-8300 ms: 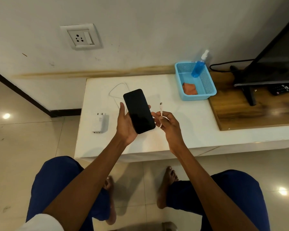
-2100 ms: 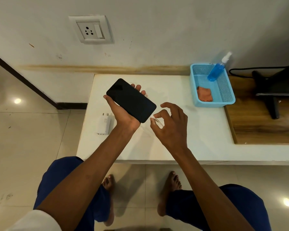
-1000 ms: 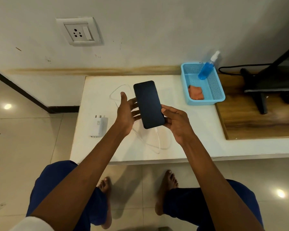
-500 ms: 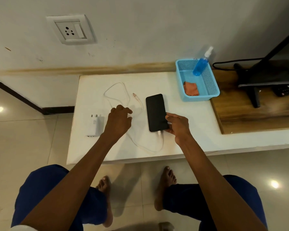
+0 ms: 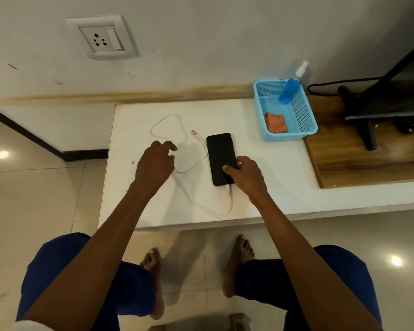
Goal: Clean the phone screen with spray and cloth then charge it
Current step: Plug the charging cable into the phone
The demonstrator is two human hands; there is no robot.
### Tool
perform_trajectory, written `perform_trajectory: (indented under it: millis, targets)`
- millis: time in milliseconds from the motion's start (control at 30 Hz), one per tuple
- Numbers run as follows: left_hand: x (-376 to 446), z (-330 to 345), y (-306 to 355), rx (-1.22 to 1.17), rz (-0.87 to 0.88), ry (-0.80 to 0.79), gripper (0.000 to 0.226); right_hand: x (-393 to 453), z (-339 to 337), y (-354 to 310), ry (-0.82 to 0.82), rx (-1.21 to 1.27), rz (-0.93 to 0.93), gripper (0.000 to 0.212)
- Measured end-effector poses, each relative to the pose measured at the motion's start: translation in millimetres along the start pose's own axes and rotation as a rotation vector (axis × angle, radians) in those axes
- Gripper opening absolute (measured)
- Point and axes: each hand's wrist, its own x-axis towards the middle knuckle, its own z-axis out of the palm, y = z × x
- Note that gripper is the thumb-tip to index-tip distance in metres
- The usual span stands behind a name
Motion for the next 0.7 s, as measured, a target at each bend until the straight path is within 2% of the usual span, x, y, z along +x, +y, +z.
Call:
perform_trajectory:
  millis: [100,233,500,700]
  targets:
    - [-2,-2,-3,0.009,0.021,0.002,0.027,-5,12,-4,0.015,-0.225,-0.023,0.09]
    - [-4,-3,-7,-0.005,0.033,-0.004,0.027,-11,25,-7,0.065,-0.403,-0.047,0.106]
    - [-5,-3,-5,-0.009,0.0,-0.013,0.027,-22,35,-12,0.19,-0.499,-0.119,0.113]
    - [-3,-2,-7,0.032,0.004,-0.025,0.028,-22,36,-11,0.21,-0.52,-0.136,0.111]
